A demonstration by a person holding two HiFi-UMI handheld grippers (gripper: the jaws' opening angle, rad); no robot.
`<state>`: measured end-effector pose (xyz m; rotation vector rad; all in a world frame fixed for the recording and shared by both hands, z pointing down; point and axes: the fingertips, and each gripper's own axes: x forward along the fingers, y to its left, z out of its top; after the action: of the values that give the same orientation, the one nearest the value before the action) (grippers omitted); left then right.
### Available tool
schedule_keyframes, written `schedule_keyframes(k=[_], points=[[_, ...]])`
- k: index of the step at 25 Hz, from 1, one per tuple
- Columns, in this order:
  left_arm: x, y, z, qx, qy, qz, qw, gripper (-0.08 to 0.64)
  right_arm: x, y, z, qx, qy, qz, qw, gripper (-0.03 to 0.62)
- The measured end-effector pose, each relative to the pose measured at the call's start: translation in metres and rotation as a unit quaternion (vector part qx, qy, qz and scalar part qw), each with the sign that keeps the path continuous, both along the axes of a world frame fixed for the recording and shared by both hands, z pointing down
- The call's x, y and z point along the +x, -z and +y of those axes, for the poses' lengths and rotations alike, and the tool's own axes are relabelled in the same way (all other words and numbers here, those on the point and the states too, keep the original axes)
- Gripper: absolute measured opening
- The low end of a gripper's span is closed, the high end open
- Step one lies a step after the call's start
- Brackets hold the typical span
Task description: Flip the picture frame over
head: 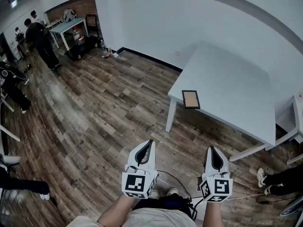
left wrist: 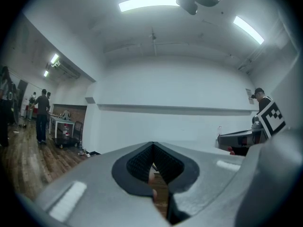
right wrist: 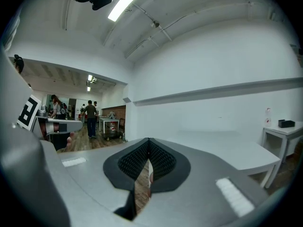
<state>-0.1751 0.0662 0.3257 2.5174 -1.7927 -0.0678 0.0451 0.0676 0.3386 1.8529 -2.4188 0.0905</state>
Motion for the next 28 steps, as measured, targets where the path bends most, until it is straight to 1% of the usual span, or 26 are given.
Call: schedule_keyframes(k=[5,11,18,28], points=[[0.002,-0.004,-0.016,-0.001,-0.003,-0.004,1.0,0.0,0.002,-0.009,-0.019,-0.003,-0.003,-0.008,1.0,0.025],[0.01,-0.009,-0.046,-0.003,-0.001,-0.009,0.9999,0.0,0.006,-0.017,-0.049,-0.006,0.003,-0.016,1.0,0.025],[0.041,-0.013,-0.089,-0.004,-0.004,-0.014,0.9999,0.0,0.032,-0.026,-0.091,-0.013,0.005,-0.022,1.0,0.025],[0.082,-0.018,-0.151,-0.012,0.009,-0.033,0.9994,0.0,0.066,-0.045,-0.157,-0.031,0.026,-0.037,0.999,0.025]])
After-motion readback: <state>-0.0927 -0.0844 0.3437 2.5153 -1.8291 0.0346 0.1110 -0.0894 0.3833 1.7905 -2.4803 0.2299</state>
